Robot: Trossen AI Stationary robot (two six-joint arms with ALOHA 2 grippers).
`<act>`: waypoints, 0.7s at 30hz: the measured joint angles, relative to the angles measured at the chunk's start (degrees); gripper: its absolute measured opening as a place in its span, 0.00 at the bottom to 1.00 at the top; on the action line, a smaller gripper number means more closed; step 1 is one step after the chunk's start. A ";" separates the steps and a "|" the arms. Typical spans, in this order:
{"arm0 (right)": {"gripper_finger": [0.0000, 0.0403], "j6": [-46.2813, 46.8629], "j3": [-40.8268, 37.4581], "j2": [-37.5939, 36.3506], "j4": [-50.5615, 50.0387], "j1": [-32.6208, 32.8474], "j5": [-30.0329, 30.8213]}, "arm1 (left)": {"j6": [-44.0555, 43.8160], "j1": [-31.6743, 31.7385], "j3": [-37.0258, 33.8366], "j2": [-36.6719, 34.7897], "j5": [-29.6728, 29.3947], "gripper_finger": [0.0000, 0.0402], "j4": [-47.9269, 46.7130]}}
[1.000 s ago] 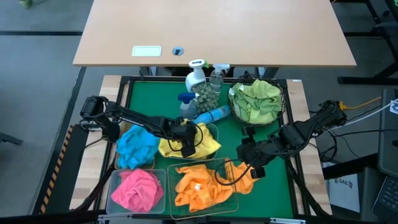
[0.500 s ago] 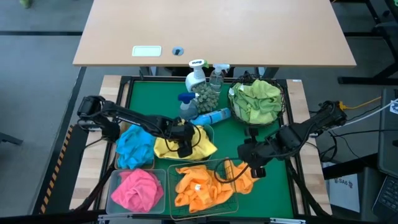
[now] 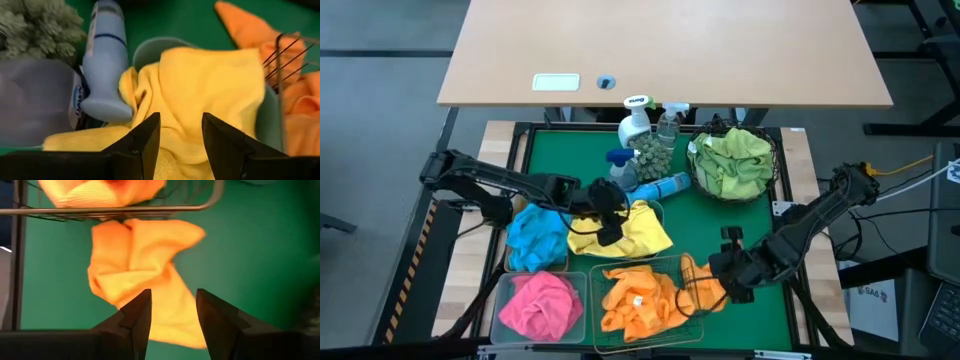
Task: Sort microfiber towel by color & place in baskets
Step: Put the orange microfiber towel into the gold wire basket
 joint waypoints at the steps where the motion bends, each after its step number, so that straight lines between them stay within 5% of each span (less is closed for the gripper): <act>1: 0.38 0.45 -1.49 -0.03 1.96 0.38 -0.06 | 0.04 -0.16 0.00 -0.82 -0.13 0.35 -0.02; 10: 0.38 4.37 -14.02 0.01 20.91 1.45 -7.00 | 0.26 -2.50 0.00 -5.25 -0.43 0.35 1.01; 21: 0.38 5.04 -22.18 0.04 32.48 1.43 -7.48 | 0.35 -4.94 0.00 -5.31 -0.54 0.35 1.55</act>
